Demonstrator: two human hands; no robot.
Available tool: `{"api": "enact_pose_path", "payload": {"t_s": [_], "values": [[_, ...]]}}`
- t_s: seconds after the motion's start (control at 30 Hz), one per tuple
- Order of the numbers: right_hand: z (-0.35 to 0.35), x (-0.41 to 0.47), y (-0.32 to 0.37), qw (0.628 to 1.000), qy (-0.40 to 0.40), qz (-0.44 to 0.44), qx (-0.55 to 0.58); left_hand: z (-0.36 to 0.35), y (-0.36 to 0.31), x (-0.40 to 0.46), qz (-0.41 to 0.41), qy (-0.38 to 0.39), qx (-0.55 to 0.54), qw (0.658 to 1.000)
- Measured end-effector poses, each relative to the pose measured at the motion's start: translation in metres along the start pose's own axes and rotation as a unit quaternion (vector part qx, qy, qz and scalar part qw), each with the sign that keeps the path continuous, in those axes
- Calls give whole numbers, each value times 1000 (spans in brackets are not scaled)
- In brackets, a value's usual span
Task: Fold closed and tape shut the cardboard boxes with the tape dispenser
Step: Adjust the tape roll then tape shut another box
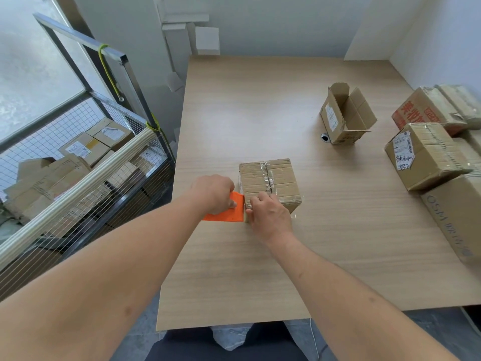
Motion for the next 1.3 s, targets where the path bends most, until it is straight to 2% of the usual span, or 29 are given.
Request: {"api": "enact_pose_path", "payload": {"t_s": [0.27,0.33,0.4,0.67,0.8,0.9,1.03,1.17,1.3], "values": [[-1,-3,1,1000,3,-9,-15,-24,10,-1,50,-16,-64,997],[-2,-6,2,1000,-13,-9,-16,-47,22,-5,75,4,-102,992],[-4,-8,1,999,-34,-6,-13,-69,32,-8,87,-10,-158,984],[-6,-3,3,998,-21,-55,-37,-76,44,-14,55,-104,-219,969],[-5,-2,6,996,-32,-77,-31,-71,59,-23,-10,-144,-258,955],[-4,-5,1,997,-28,-64,-17,-63,67,-33,-71,-173,-226,956],[0,2,-9,995,26,-93,-23,-48,75,-43,-157,-245,-145,946],[3,4,-17,988,56,-138,-36,-37,79,-45,-186,-329,-82,922],[0,1,-18,994,24,-109,-20,-34,79,-46,-211,-343,-60,913]]}}
Point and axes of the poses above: each hand's wrist, its own x-axis towards the middle knuckle, its own z-axis out of the back of the hand, y = z × x, the point moved 3 cm from there along x, towards the middle knuckle, and after that the axes turned 1 degree about x, right-handed, at the moved point
